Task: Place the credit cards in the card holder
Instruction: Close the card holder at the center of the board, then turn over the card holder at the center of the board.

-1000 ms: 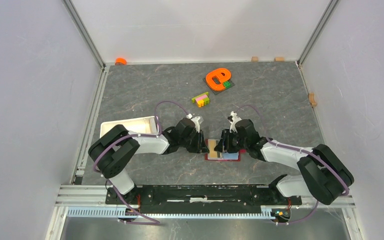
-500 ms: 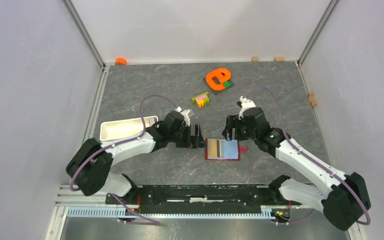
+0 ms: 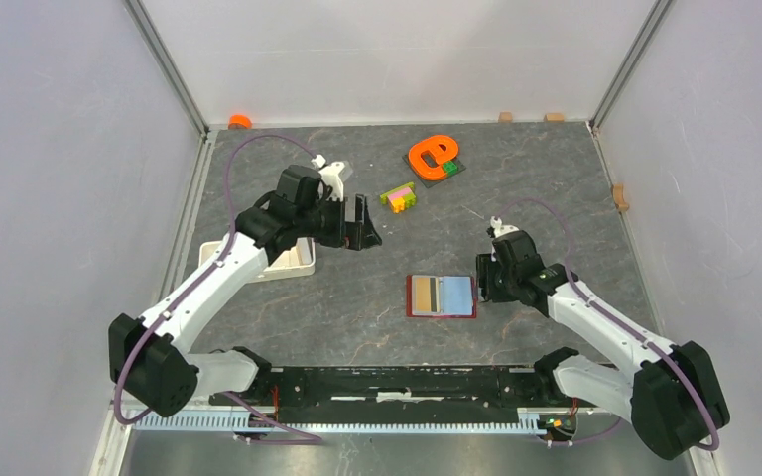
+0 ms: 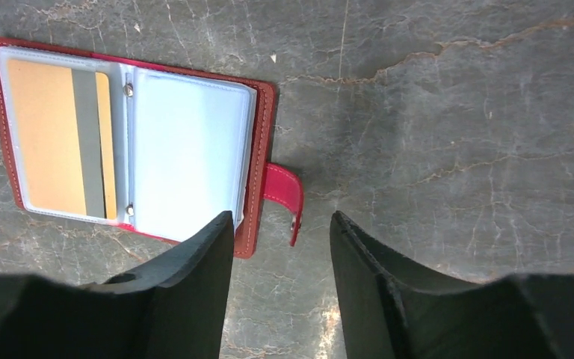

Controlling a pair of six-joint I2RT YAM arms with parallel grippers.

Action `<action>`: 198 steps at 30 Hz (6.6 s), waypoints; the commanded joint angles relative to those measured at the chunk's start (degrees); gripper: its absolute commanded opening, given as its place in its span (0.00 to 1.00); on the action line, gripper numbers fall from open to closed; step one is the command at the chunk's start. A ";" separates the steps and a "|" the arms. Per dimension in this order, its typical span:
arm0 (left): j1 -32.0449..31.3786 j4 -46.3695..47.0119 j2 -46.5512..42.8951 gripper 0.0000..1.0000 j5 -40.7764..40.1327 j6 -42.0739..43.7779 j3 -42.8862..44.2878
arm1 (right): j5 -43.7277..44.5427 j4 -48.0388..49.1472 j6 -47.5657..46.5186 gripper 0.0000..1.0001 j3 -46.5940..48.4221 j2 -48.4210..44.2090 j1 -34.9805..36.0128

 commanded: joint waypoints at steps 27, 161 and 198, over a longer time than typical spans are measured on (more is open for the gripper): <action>2.16 0.08 -11.80 1.00 2.78 3.74 -6.82 | -4.83 3.26 6.92 0.00 16.52 5.20 15.22; -5.69 -7.00 -9.67 1.00 -12.21 6.84 3.83 | 17.09 -1.87 -10.58 0.00 18.32 4.69 12.01; -0.17 -3.05 -17.95 1.00 -27.72 7.45 -6.25 | 36.11 -8.65 8.96 0.36 33.40 35.33 39.29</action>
